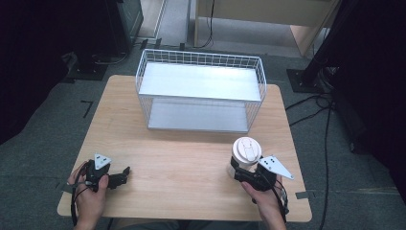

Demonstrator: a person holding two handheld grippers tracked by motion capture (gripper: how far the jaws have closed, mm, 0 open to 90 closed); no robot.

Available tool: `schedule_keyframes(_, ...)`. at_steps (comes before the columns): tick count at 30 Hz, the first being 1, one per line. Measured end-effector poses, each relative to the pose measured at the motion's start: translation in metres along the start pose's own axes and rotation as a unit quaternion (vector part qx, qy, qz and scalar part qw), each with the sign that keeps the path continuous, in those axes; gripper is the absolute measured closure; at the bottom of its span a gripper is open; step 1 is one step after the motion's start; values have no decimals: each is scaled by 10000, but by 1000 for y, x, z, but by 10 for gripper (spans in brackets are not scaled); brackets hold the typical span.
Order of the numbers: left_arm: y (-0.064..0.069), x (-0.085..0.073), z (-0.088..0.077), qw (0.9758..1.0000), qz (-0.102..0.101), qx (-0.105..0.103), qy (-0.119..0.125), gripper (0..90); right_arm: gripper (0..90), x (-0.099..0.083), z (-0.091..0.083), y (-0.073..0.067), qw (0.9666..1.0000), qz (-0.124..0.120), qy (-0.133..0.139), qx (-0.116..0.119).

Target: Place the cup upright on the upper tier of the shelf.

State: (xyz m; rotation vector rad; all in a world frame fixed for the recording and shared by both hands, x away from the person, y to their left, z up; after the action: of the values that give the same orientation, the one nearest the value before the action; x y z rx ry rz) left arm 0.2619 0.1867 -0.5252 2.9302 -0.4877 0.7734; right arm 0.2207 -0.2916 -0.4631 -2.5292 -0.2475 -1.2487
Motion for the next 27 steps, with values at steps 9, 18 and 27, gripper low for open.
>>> schedule_keyframes(9, 0, 0, 0, 10000, 1, 1, 0, 88, 152, 1, -6, 1, 9997, -12, 169, -157)
schedule_keyframes(18, 0, 0, 0, 10000, 0, -1, 0, 87, 157, 0, -9, 0, 9997, -109, 141, -140)
schedule_keyframes(27, 0, 0, 0, 10000, 1, 0, 0, 88, 159, 1, -12, -4, 9993, -201, 249, -197)
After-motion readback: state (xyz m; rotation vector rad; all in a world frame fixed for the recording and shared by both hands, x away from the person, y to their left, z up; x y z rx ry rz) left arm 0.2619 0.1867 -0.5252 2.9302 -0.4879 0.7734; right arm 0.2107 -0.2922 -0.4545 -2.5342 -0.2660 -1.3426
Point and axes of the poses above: each handheld gripper's, and its own axes: z roughly forward along the jaws, x roughly out of its top, y roughly to its right, the point moved 1 cm from there along z, roughly forward along the jaws, and after that the axes turned 15 degrees about -y, right-handed, at the moved point
